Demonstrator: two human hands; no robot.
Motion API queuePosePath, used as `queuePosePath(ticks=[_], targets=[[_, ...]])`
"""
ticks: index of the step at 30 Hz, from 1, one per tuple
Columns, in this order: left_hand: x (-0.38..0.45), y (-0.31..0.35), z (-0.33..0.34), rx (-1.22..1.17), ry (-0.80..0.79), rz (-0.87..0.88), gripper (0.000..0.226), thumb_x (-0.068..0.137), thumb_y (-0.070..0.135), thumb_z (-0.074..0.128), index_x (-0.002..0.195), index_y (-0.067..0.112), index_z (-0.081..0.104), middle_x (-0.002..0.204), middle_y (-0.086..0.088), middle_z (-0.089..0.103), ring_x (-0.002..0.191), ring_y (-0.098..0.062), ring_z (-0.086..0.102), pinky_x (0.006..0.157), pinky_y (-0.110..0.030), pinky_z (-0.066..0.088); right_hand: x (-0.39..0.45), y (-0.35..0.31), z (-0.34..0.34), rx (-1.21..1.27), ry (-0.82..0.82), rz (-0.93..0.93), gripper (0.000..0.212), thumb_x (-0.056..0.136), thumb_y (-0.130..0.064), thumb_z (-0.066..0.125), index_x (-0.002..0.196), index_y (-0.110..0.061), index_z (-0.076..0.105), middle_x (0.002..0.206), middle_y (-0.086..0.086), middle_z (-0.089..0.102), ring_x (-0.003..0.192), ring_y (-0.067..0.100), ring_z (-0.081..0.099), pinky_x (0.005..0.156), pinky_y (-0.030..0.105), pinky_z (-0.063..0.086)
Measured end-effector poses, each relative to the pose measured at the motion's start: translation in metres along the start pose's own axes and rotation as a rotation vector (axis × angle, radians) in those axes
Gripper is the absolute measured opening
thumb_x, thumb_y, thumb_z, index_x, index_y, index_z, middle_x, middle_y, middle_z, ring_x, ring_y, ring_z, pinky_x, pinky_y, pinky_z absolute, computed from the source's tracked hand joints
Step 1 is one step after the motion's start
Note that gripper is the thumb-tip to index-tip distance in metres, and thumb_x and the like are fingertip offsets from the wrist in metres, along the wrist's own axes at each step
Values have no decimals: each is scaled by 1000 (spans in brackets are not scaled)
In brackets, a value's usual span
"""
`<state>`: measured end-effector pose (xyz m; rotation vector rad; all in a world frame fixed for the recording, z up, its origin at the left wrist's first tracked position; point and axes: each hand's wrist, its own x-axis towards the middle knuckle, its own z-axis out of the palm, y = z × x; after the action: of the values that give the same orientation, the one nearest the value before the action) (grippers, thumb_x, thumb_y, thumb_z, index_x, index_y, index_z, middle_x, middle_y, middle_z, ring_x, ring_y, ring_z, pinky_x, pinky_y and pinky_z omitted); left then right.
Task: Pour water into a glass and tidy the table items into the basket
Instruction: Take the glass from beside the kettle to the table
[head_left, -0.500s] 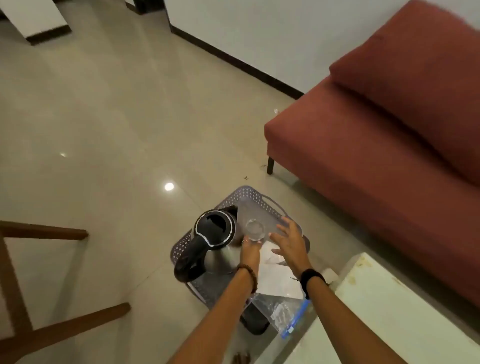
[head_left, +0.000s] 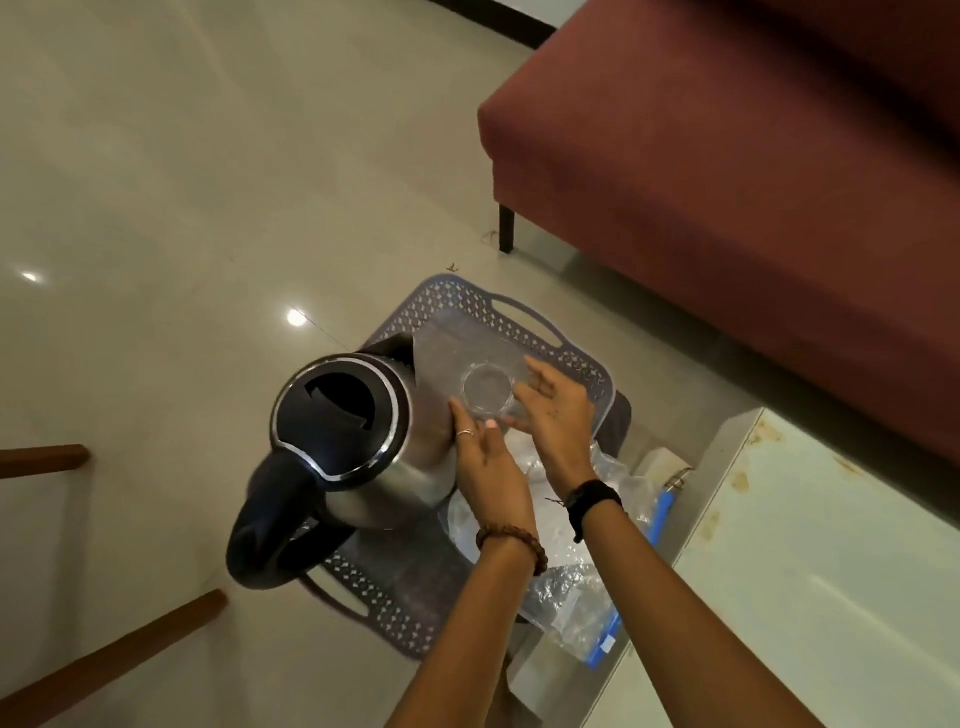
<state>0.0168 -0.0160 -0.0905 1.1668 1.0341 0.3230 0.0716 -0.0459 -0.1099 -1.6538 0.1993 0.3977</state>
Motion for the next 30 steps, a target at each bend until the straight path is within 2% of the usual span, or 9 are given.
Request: queuePosePath(ticks=[2,5,8,11,15,18,21,27,30], targets=[[-10,4,-3,-87,-6,36,48,96,14,40,142,21,27,148,2,32,132,-12,36,107,-31,37,-12,-8,-10,64,4,-36,39,87,-2,57,125,-7,55,123,14,63,109,25,62,86,47,55],[-29,15,-11,-219,-30,103,49,91,8,48,138,17,35,142,-1,42,123,-10,46,80,-15,52,-43,-21,-36,116,24,-135,40,86,-1,57,123,-13,57,115,7,67,103,20,65,75,37,60],[-64,15,-12,-141,-107,127,41,87,7,56,126,17,52,122,-3,63,106,-11,63,69,-15,55,-82,-22,-78,158,95,-177,41,84,0,59,120,-18,60,103,-1,72,91,16,69,72,34,60],[-113,-5,-12,-88,-181,93,38,83,5,60,118,20,58,114,-5,67,101,-17,66,71,-21,57,-126,-14,-127,151,171,-164,41,83,-2,60,114,-29,62,100,-17,70,90,8,69,72,28,59],[-187,-54,-7,-12,-276,-4,33,81,3,62,105,26,64,104,3,70,94,-13,68,67,-22,58,-189,19,-204,151,258,-68,35,83,-7,64,113,-26,66,109,-10,71,98,8,67,76,35,59],[-238,-95,-4,-5,-330,-198,34,80,0,62,102,25,66,103,2,69,87,-11,69,58,-16,54,-234,52,-256,209,304,54,35,83,-7,63,115,-22,65,113,-4,70,96,10,68,64,25,58],[-274,-133,-7,62,-364,-346,31,81,1,61,108,15,66,101,1,71,87,-11,69,58,-17,55,-270,85,-294,217,339,146,36,83,-4,60,113,-23,67,107,-8,72,93,8,68,65,24,57],[-308,-185,2,230,-393,-549,30,81,-6,57,108,5,66,96,-8,70,96,-26,66,61,-21,58,-310,144,-335,243,425,234,37,85,-1,55,118,-15,63,117,2,66,98,10,66,66,23,58],[-317,-198,8,272,-424,-546,31,81,-8,55,108,5,65,86,-4,69,87,-23,65,59,-20,58,-317,160,-344,279,454,221,36,86,-1,54,114,-20,65,115,-1,67,98,9,65,66,23,57]])
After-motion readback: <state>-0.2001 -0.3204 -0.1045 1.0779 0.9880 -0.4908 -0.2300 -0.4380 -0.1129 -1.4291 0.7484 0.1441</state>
